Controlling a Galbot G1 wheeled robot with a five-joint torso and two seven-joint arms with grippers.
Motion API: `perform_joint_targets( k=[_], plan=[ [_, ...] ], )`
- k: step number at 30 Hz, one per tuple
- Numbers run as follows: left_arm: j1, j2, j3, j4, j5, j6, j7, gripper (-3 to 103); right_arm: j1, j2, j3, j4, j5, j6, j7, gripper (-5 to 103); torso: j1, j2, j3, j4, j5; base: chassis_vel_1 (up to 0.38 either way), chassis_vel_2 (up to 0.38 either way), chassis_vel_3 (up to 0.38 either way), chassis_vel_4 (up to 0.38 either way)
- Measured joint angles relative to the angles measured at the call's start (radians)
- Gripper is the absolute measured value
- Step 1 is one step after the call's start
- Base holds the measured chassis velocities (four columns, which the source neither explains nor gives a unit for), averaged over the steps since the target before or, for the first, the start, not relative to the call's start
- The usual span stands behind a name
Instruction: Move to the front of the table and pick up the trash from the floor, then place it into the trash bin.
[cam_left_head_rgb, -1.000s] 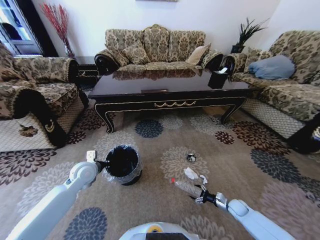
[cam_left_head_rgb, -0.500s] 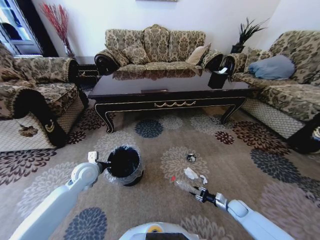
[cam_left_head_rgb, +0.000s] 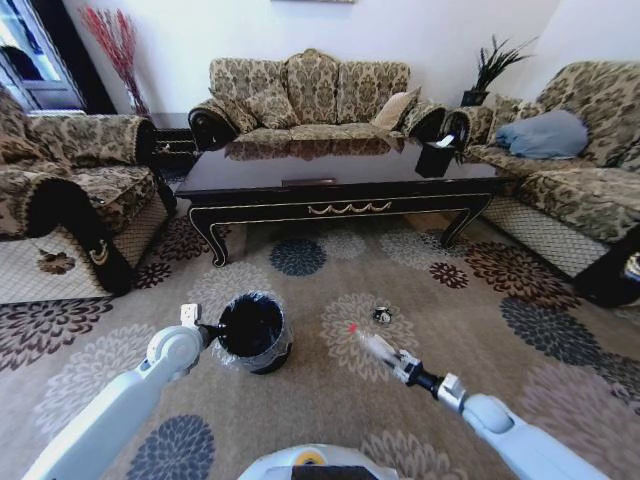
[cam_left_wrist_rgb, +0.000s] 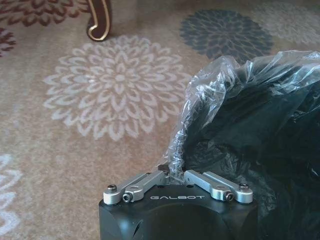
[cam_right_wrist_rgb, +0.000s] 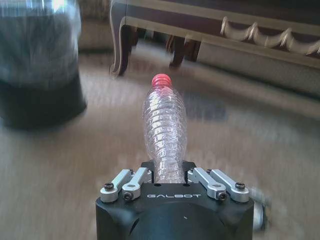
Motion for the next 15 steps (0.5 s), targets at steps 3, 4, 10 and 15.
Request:
perform_joint_targets(
  k=[3,4,10,15],
  plan=[
    [-0.038,0.008,0.057,0.000,-0.008,0.000,0.005,0,-0.040,0.020,0.087,0.133,0.033,-0.024,0.039,26,0.000,0.000,0.000,0.0002,0.0000,0.000,0.000,0.000,0.000],
    [-0.053,0.012,0.077,0.001,-0.017,0.000,0.007,0,-0.051,0.032,0.108,0.177,0.043,-0.030,0.060,26,0.000,0.000,0.000,0.0003,0.0001,0.000,0.000,0.000,0.000],
    [-0.192,0.038,0.234,0.002,-0.082,0.000,-0.024,0,-0.099,0.048,0.147,0.392,0.116,-0.067,0.154,26,0.000,0.000,0.000,0.0000,0.0001,0.000,0.000,0.000,0.000],
    [-0.319,0.030,0.358,-0.014,-0.199,-0.001,-0.086,0,-0.107,0.053,0.122,0.546,0.161,-0.085,0.187,26,0.000,0.000,0.000,-0.0001,0.0003,0.000,0.000,0.000,0.000]
  ],
)
